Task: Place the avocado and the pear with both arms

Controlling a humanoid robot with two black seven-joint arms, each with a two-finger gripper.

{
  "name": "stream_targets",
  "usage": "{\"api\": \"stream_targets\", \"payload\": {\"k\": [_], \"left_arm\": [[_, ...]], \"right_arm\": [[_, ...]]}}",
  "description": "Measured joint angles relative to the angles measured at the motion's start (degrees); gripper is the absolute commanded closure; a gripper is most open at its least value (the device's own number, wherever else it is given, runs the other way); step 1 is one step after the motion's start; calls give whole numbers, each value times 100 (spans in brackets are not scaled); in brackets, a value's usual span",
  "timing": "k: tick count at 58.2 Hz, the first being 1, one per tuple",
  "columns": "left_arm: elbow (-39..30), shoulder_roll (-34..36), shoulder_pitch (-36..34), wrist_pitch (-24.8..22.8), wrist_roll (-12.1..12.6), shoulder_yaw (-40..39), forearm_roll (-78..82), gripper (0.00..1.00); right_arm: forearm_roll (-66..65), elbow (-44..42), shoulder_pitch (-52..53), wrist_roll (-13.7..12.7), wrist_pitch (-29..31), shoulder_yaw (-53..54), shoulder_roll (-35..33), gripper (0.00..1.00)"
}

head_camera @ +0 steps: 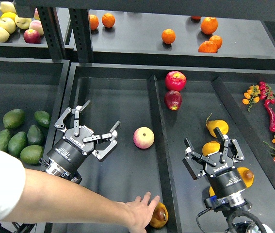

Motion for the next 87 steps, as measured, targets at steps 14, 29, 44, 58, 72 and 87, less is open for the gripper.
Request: {"api": "stream_targets", "payload": {"k": [14, 29, 44, 58, 72, 87], "left_arm": [[0, 0, -2, -30, 7, -26, 0, 1], [5, 0, -2, -62, 0, -35, 5, 0], [5, 0, 6, -65, -1, -44, 5, 0], [3, 0, 37, -64, 0, -51, 7, 0], [0, 0, 58, -65, 8, -67, 1, 0], [3, 0, 60, -72, 32, -113, 3, 0]], "right_arm": [[0, 0, -21, 0, 0, -7, 0, 1], [8, 8, -96, 0, 0, -6, 0, 1], [8, 7, -123, 0, 0, -7, 0, 1], [4, 0, -124, 0, 0, -7, 0, 1], [3, 0, -124, 0, 0, -7, 0, 1], [2, 5, -169, 0, 0, -3, 0, 1]]}}
